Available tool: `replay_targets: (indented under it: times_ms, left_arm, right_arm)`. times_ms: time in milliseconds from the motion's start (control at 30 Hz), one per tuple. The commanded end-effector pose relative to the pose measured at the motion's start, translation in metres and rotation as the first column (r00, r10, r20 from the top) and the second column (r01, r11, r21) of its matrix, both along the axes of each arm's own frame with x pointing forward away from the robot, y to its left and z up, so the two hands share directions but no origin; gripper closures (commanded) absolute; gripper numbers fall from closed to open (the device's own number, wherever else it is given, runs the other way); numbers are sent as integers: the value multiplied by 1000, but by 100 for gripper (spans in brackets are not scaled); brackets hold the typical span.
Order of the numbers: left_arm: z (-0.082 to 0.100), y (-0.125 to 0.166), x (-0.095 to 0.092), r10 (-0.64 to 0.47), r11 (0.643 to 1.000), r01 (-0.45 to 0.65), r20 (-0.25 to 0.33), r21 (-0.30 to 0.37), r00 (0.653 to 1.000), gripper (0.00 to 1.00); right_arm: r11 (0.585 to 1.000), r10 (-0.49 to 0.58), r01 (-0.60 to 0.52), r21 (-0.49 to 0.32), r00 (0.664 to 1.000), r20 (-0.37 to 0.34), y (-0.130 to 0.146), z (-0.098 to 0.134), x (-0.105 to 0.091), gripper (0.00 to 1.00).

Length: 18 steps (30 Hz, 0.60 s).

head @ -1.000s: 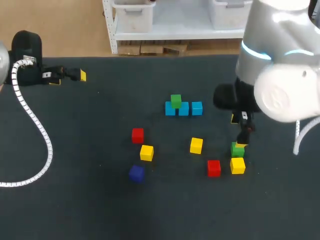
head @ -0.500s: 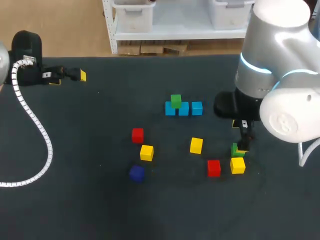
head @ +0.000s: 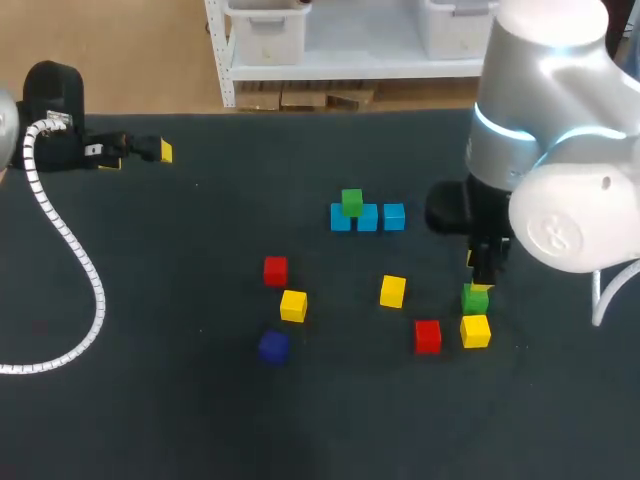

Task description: Place the blue cubes, place green cubes on the blue cubes, place the yellow cubes on the green cubes, then place the red cubes on the yellow cubes, and place purple cube on the red cubes.

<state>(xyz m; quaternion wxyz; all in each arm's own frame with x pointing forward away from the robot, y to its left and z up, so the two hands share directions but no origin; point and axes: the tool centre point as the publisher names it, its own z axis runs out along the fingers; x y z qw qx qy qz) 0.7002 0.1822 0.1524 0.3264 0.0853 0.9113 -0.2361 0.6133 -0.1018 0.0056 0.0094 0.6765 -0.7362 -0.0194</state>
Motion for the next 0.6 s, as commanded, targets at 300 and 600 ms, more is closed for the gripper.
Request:
replay_targets:
  times_ms: [300, 600]
  left_arm:
    - [-1, 2, 0, -7, 1000, 7, 6, -9, 1000, 0]
    - [-1, 2, 0, -7, 1000, 7, 6, -9, 1000, 0]
  right_arm:
    - [999, 23, -23, 25, 1000, 3, -2, -1, -16, 28]
    - [999, 35, -35, 31, 999, -2, -7, -3, -33, 0]
